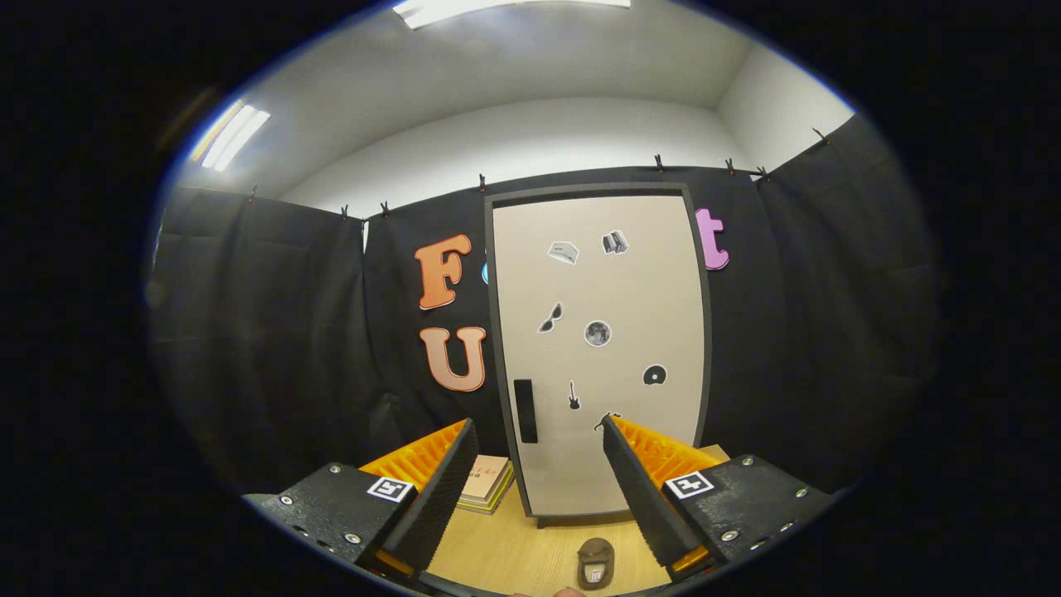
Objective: Open the shoe cabinet door, grab the shoes and put them into the shoe cabinet, then close the shoe cabinet door.
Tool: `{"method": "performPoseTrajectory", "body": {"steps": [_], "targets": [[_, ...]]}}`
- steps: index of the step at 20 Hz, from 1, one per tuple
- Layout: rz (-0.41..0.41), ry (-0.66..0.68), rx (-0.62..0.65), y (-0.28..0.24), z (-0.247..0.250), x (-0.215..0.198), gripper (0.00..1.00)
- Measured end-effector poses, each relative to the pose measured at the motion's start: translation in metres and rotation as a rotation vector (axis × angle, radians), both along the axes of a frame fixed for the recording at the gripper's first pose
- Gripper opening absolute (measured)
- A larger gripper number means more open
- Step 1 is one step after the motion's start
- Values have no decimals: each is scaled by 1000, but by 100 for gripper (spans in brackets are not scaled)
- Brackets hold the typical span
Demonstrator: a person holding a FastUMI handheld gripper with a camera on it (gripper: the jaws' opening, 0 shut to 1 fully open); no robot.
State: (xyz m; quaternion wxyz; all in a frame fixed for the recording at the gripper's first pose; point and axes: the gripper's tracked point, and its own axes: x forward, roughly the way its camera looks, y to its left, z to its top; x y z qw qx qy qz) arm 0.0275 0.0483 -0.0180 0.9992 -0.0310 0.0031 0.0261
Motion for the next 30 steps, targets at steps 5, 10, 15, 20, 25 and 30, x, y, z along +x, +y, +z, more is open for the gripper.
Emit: {"method": "performPoseTrajectory", "body": {"steps": [5,10,15,20,25,30], "targets": [[-13,-19,-20,17,0,0,95],[-12,-7,-34,27,-6,13,95],[-16,-7,-70,31,-19,43,95],[-29,-16,-84,31,-33,89,95],[-53,8,-84,26,-58,144,95],[-57,22,-107,27,-78,194,94]]}}
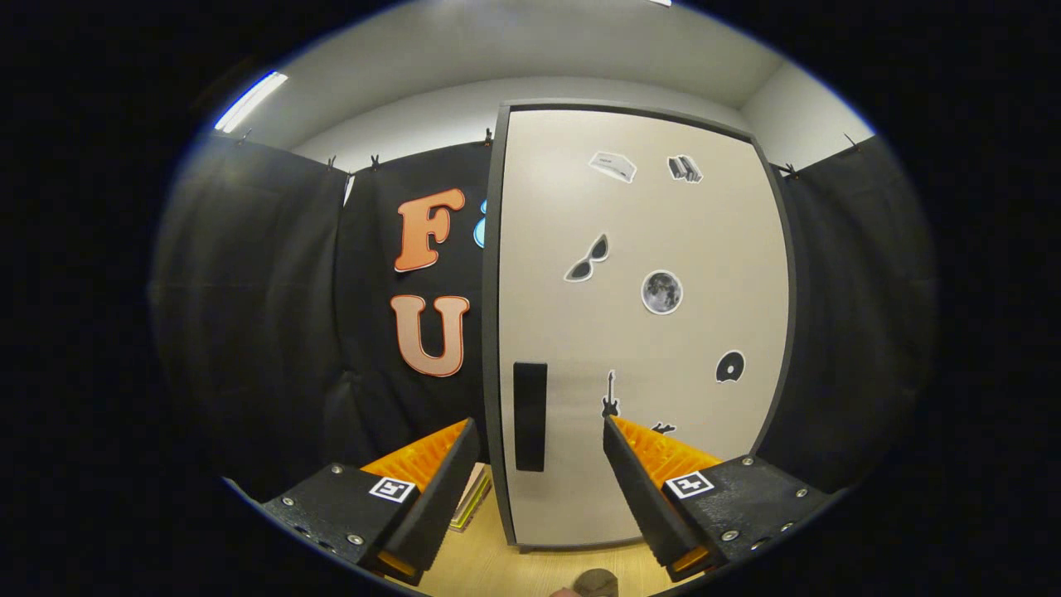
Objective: Open the shoe cabinet door, grab the shoes and put them into the shoe cabinet, then close the shoe cabinet door.
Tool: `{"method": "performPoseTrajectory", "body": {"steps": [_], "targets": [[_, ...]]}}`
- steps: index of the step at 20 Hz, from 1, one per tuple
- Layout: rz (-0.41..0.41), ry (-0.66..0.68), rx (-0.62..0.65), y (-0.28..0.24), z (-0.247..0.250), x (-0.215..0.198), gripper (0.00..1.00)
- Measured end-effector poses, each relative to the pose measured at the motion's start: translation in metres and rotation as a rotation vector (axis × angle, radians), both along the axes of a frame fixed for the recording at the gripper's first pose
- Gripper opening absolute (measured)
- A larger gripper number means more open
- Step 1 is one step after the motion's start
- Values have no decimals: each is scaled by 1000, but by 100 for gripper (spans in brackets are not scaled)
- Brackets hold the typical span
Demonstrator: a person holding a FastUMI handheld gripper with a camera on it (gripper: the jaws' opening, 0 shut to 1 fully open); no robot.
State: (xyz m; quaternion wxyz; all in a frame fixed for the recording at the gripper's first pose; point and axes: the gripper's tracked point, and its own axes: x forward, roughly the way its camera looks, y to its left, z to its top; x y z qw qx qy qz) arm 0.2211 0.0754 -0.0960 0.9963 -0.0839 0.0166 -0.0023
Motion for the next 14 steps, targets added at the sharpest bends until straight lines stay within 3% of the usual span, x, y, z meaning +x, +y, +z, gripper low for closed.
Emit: {"method": "performPoseTrajectory", "body": {"steps": [8,14], "targets": [[2,34,-10,1,-31,69,83],[-20,24,-31,1,-43,94,64]]}}
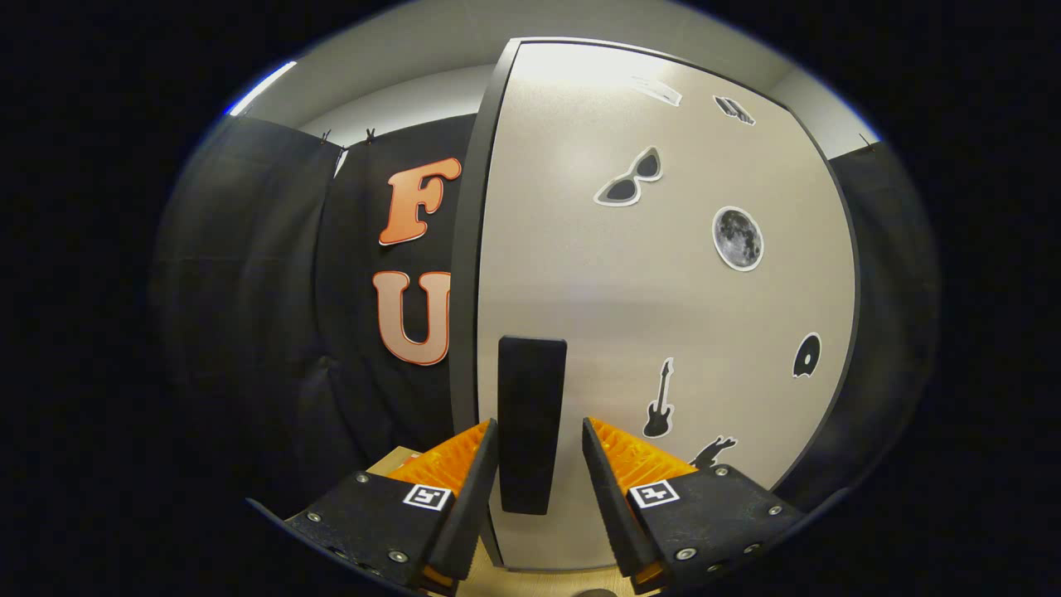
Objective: Open the shoe cabinet door, grab the shoes and put them into the shoe cabinet, then close the shoe cabinet door.
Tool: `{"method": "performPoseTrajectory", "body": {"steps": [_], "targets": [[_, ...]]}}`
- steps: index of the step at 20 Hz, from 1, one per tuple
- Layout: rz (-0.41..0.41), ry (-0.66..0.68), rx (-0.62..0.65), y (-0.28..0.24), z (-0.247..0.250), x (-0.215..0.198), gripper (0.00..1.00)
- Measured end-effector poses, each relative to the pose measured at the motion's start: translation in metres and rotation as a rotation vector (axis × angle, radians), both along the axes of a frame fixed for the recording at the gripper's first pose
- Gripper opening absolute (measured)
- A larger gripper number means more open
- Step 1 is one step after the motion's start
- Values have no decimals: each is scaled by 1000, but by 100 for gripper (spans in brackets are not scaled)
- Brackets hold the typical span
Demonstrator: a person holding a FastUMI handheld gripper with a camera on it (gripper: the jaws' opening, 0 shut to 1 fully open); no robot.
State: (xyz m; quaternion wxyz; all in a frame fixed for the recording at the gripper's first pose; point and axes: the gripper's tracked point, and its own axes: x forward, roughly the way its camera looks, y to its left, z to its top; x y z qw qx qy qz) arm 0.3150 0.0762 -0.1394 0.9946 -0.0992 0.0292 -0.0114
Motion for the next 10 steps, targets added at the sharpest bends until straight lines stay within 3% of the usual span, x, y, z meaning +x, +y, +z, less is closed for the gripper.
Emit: {"method": "performPoseTrajectory", "body": {"steps": [4,10], "targets": [[-14,-26,9,5,1,2,40],[-14,-22,39,5,-1,1,33]]}}
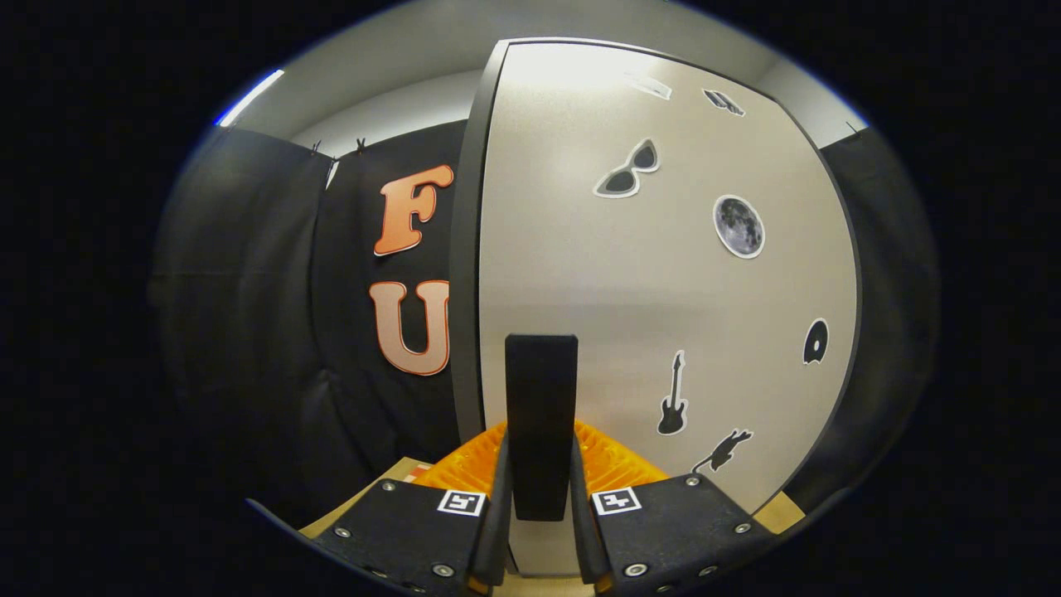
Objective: Open the shoe cabinet door, grab the shoes and put them into the shoe cabinet, then close the shoe cabinet door.
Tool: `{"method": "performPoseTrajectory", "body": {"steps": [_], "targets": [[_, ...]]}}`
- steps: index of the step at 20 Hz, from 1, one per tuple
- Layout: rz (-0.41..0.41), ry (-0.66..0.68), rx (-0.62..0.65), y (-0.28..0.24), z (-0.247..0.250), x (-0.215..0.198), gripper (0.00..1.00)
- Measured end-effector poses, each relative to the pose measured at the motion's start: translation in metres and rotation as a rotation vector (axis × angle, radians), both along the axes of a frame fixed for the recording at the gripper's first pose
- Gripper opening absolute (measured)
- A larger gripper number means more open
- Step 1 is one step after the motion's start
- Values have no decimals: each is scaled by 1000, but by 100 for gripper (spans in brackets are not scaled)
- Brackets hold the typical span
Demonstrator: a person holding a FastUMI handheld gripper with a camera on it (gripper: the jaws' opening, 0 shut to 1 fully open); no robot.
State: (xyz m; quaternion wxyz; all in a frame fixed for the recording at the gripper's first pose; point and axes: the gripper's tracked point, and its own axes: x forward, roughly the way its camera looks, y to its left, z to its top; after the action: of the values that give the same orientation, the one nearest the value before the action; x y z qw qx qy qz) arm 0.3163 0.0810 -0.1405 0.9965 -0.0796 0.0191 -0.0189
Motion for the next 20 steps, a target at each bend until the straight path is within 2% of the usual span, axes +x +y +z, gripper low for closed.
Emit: {"method": "performPoseTrajectory", "body": {"steps": [5,20], "targets": [[8,16,-6,0,0,-3,25],[-28,1,-6,-20,10,-69,25]]}}
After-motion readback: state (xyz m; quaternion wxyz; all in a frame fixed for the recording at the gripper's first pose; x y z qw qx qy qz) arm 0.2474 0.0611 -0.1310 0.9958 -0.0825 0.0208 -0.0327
